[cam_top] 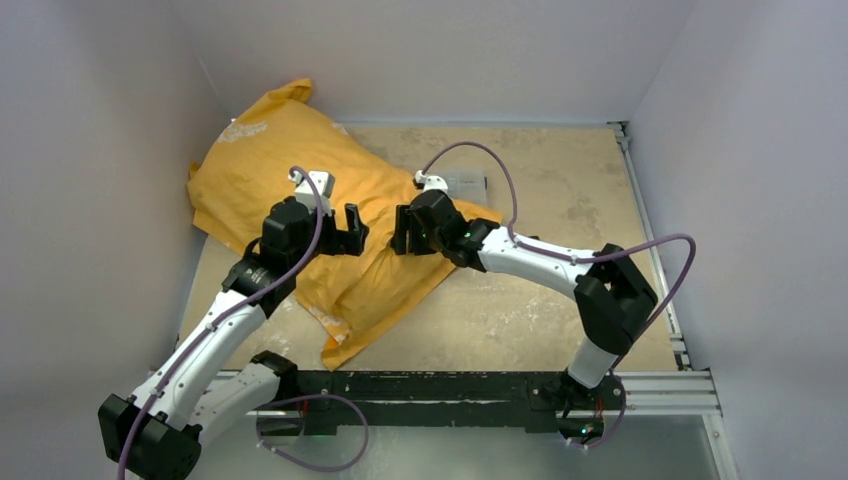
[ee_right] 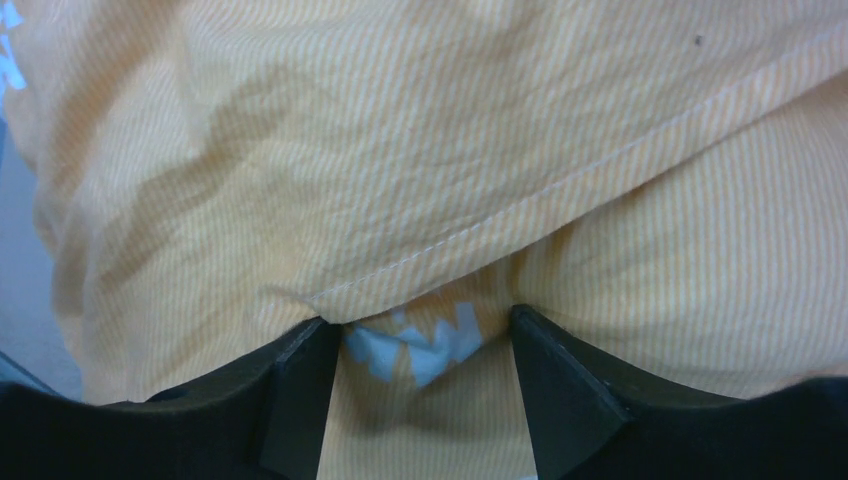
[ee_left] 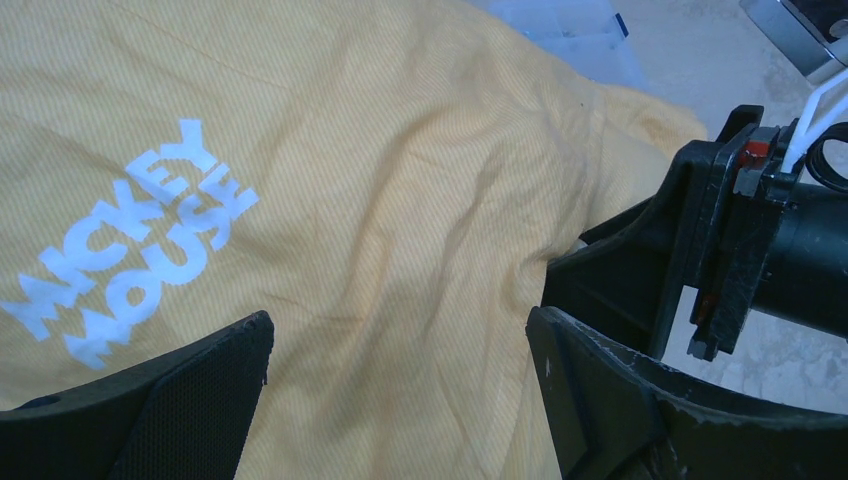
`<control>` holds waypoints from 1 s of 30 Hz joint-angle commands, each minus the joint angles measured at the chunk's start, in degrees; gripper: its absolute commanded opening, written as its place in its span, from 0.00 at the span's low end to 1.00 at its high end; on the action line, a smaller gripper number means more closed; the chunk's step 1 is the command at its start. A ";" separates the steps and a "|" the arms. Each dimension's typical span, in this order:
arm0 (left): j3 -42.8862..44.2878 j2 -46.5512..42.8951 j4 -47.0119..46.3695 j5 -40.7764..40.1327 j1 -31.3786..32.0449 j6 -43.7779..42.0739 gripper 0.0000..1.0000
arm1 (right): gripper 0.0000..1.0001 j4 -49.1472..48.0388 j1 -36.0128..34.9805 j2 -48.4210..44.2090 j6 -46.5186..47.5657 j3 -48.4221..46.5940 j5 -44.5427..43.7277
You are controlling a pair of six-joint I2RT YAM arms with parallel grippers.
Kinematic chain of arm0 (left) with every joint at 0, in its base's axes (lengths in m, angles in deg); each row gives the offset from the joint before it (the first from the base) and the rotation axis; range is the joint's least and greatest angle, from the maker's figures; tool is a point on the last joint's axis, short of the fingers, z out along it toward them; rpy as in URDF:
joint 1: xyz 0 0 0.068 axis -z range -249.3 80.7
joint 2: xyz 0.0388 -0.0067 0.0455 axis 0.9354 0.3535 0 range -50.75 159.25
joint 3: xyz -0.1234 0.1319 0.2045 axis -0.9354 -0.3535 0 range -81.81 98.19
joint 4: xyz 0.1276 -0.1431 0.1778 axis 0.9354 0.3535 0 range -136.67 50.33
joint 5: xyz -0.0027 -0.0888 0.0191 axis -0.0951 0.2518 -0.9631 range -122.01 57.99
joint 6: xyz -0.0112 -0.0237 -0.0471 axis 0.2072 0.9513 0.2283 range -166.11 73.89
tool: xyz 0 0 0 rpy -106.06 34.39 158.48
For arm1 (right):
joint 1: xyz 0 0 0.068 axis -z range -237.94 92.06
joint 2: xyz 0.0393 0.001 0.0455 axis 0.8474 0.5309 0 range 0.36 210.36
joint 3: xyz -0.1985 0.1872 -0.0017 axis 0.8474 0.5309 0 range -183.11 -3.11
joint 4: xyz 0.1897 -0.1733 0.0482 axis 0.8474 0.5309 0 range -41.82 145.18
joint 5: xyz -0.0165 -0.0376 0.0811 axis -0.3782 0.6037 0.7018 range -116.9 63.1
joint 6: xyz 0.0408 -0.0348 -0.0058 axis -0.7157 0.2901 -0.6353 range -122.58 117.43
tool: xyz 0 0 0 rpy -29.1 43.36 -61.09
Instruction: Remove the pillowcase from the pillow
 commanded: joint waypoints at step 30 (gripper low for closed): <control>8.40 14.33 5.76 -4.31 10.76 -5.04 0.99 | 0.48 8.70 0.03 -7.45 -13.19 12.39 -6.96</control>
